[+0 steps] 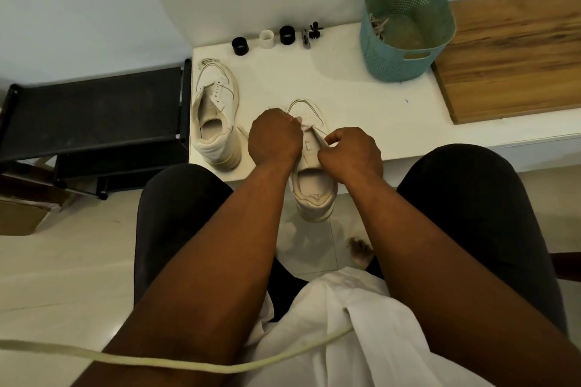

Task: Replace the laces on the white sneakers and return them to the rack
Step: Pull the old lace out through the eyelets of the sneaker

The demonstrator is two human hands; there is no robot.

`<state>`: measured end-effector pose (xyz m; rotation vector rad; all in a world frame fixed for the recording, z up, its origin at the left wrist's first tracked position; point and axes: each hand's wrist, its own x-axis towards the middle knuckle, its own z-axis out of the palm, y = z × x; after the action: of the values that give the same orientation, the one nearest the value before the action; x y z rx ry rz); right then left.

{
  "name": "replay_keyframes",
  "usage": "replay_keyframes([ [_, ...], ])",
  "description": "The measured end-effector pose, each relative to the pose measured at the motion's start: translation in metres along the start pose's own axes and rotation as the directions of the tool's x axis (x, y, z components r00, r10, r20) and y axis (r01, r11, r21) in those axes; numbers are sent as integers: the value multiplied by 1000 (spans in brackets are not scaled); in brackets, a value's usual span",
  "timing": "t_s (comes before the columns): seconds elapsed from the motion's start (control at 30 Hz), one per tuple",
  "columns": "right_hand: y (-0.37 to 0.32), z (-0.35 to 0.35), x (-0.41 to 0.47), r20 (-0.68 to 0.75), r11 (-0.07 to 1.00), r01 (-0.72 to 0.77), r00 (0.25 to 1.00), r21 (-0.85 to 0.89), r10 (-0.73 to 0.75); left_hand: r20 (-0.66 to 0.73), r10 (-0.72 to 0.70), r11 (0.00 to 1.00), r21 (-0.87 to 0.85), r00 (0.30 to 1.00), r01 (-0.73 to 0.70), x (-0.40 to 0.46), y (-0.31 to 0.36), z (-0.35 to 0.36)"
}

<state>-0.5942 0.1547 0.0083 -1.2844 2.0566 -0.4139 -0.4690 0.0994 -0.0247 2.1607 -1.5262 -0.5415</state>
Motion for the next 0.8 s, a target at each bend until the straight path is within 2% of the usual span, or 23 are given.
replay_keyframes([
  [0.1, 1, -1, 0, 7, 1000, 2, 1000, 2, -2, -11, -174, 964, -206, 985, 168, 9, -1, -11],
  [0.2, 1, -2, 0, 22, 1000, -1, 1000, -19, 1, 116, -301, 874, -364, 946, 323, 16, -6, -19],
  [0.27, 0, -3, 0, 68, 997, 50, 997, -64, -45, 228, -326, 824, -408, 918, 394, 11, -7, -25],
  [0.37, -10, -7, 7, 105, 963, 239, 968, -127, -227, 312, -153, 908, -329, 938, 258, -1, -2, -42],
  [0.43, -18, -10, 17, 96, 908, 372, 928, -193, -359, 419, -52, 971, -191, 906, 144, -10, -1, -53],
  [0.5, -23, -8, 28, 131, 858, 439, 898, -267, -419, 504, -17, 998, -41, 863, 43, -21, -1, -61],
  [0.63, -18, 9, 43, 203, 827, 478, 878, -295, -434, 568, -60, 996, 93, 821, 8, -26, 2, -64],
  [0.8, -12, 21, 52, 129, 860, 433, 902, -271, -413, 590, -17, 991, 116, 807, -64, -26, 9, -51],
])
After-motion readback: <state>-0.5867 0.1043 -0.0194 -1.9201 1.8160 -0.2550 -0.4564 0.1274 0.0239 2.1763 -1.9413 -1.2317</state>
